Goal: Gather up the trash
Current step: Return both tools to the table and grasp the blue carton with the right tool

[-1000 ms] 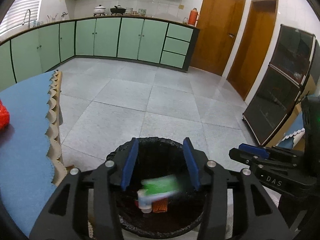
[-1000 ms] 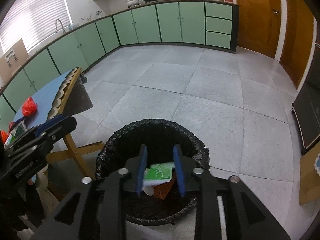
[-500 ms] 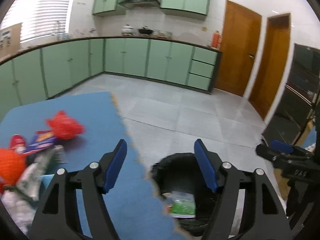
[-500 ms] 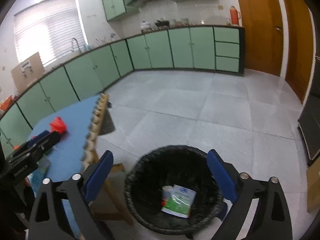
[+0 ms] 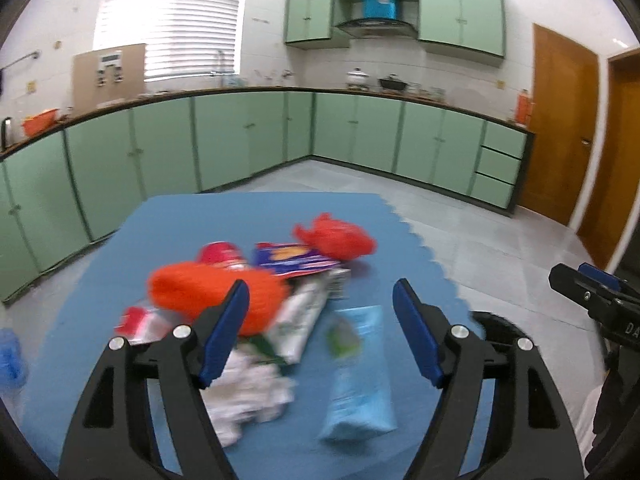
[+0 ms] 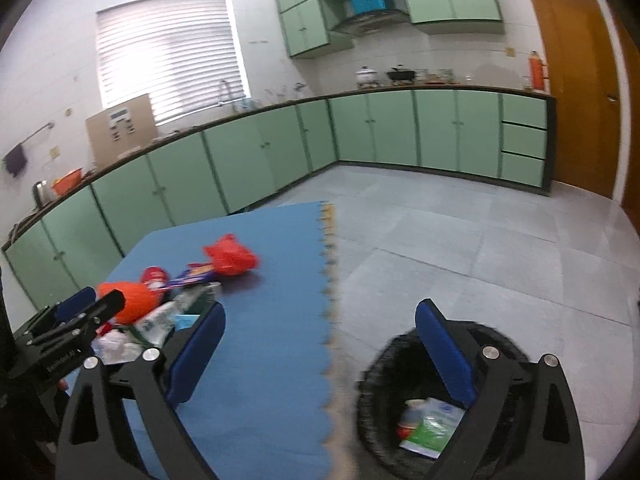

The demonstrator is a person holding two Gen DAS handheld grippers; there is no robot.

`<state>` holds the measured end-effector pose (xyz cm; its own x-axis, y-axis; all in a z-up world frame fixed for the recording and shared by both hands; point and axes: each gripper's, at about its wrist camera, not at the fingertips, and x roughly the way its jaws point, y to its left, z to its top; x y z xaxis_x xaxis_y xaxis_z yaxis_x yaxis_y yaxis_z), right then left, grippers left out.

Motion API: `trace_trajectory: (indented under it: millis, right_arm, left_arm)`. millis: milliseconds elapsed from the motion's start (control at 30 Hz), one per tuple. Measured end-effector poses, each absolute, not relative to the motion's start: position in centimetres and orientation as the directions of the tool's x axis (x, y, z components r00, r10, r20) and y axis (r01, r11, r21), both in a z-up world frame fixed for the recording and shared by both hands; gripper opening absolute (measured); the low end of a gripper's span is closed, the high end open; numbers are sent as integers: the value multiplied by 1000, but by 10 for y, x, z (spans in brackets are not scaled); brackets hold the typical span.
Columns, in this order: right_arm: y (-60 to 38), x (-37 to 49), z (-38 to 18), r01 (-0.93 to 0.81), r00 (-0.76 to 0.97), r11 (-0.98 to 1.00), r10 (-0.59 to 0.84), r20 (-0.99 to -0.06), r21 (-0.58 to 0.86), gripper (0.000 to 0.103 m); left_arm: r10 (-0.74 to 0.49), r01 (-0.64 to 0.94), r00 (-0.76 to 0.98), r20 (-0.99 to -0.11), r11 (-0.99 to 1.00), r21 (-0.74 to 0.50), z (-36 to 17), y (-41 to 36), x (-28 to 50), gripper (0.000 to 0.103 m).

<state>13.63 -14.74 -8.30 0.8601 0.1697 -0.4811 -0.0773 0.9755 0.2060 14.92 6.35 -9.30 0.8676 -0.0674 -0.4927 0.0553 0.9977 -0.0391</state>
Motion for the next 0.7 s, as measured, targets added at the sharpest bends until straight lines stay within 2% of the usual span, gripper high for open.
trace_trajectory:
  millis: [300, 700]
  right_arm:
    - [-57, 146, -119, -174, 815, 966, 251, -523, 192, 88]
    - [-14, 160, -151, -143, 788, 980, 195, -584, 135, 75]
  left_arm:
    - [67, -82, 855, -514, 997, -7, -111, 133, 123, 72]
    - [84, -114, 844, -529, 993, -25, -132, 165, 116, 71]
